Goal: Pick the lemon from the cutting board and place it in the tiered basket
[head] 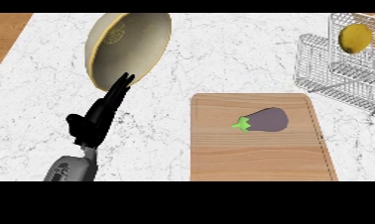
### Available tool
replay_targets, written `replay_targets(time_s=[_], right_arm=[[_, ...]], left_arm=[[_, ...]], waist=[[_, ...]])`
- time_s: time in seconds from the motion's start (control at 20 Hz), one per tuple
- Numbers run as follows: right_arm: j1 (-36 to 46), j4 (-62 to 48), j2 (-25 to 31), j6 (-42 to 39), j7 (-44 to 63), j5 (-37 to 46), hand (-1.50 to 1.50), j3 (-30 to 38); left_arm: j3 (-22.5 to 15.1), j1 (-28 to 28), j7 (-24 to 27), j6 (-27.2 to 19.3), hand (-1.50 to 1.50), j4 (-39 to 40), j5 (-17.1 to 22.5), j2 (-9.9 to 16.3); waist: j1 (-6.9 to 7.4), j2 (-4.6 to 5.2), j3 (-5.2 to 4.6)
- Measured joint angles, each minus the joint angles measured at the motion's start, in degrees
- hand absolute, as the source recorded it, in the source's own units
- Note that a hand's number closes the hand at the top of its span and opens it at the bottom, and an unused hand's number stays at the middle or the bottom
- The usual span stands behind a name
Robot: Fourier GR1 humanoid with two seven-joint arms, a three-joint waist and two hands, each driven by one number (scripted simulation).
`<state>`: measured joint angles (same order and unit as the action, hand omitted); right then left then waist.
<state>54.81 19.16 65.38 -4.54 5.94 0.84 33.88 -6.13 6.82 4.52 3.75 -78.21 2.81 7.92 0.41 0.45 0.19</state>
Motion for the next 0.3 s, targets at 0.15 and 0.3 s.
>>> replay_targets(time_s=[0.15,0.3], right_arm=[[-4.79,-3.08,4.69,-4.25,-3.40,-2.95,-1.50,4.04],[-9.99,-6.02,8.69,-9.21,-6.73,-4.75,-1.50,6.72]], left_arm=[[0.46,-1.06,0.11,0.46,0.00,-0.82,0.49,0.46],[1.05,-1.06,0.37,0.91,0.00,-0.70,0.90,0.80]], waist=[[-0.42,-0.06,0.06],[-0.71,0.00,0.13]])
